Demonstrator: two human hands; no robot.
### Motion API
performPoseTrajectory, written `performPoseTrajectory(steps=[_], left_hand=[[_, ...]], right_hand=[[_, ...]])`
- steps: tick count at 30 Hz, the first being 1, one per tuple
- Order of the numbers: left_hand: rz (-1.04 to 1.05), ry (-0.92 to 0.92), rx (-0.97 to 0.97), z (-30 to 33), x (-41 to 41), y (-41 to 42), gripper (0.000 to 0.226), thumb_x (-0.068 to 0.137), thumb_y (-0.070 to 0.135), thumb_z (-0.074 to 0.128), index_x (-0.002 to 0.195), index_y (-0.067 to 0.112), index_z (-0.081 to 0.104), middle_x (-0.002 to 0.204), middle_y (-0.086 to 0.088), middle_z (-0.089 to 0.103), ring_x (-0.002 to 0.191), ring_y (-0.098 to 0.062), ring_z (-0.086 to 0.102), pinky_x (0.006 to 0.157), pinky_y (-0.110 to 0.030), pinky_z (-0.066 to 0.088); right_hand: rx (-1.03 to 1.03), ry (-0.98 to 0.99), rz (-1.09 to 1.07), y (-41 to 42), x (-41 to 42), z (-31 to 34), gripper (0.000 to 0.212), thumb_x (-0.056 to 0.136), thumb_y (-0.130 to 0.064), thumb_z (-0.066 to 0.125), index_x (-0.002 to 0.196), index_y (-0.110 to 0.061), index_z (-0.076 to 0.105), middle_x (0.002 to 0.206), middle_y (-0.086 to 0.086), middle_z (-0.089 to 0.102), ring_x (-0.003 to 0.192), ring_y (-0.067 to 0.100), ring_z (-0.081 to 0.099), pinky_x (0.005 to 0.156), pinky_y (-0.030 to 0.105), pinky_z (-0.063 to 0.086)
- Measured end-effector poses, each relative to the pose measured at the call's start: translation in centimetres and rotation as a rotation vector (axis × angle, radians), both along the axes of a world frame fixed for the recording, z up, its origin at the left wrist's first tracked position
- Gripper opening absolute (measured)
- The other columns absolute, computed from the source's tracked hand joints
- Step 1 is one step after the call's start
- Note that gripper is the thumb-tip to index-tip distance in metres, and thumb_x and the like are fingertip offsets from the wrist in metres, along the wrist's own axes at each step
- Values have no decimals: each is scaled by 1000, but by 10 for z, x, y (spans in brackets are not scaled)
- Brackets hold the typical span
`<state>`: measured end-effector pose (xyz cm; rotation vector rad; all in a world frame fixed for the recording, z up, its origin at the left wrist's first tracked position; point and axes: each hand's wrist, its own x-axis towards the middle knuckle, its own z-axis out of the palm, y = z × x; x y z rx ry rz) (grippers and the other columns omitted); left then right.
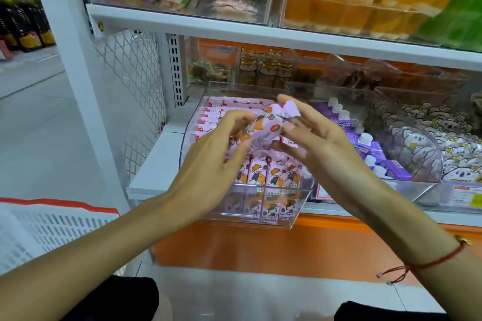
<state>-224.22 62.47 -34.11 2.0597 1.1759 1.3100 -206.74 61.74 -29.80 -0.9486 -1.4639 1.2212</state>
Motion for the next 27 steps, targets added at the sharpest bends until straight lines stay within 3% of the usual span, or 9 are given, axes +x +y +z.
performPoseTrajectory(steps=[4,8,11,15,18,21,23,25,27], left_hand=[[-116,-41,-143,5,-2,1,34,99,14,48,120,41,50,126,21,58,121,2,52,105,-24,43],[-205,-100,-342,16,-8,1,31,93,18,59,107,46,61,110,18,70,98,-4,66,84,-21,55],[-273,-260,-714,25,-10,-1,23,81,30,69,103,27,73,96,4,76,84,-3,70,64,-17,56],[-386,-413,-987,29,-12,2,31,52,42,76,81,31,80,95,0,76,78,-9,73,56,-18,55],[-399,-447,-1012,27,-13,3,40,51,40,78,88,27,79,98,-2,75,81,-12,73,56,-20,56],[-391,-410,-946,26,-12,2,42,55,42,75,93,25,78,99,-1,75,83,-11,73,61,-20,57],[-377,-376,-867,24,-12,2,46,64,39,71,107,22,74,104,-1,74,92,-11,71,70,-21,58],[-372,-417,-841,24,-14,4,44,76,28,66,120,21,65,109,-3,73,98,-13,70,78,-24,58],[-412,-502,-877,25,-15,5,38,79,21,60,117,20,66,111,-5,72,98,-16,71,77,-26,59]], right_hand=[[40,-57,-107,0,0,-2,28,91,-18,60,119,-19,59,101,1,74,95,12,69,79,20,55],[-53,-14,-215,2,2,0,31,85,-26,67,114,-19,62,81,-3,76,68,9,71,59,14,52],[-144,-57,-260,4,3,1,37,81,-35,69,110,-12,67,74,-2,75,57,9,67,50,14,49],[-301,-79,-219,8,0,-2,46,84,-41,66,109,-2,67,64,0,71,50,7,65,40,13,44],[-364,-60,-192,8,-3,-2,50,85,-41,64,113,0,63,54,-4,64,47,6,63,39,13,44],[-357,-52,-182,8,-4,-2,49,86,-42,63,114,-1,64,67,-1,69,49,7,62,42,14,46],[-320,-19,-156,6,-2,0,45,86,-43,63,112,-6,65,75,-2,70,53,7,61,46,15,47],[-256,-12,-88,5,0,2,34,87,-41,61,106,-14,67,81,-5,70,60,7,61,50,16,47],[-198,-37,-45,2,0,4,26,87,-36,62,104,-17,68,83,-6,68,64,8,60,50,16,45]])
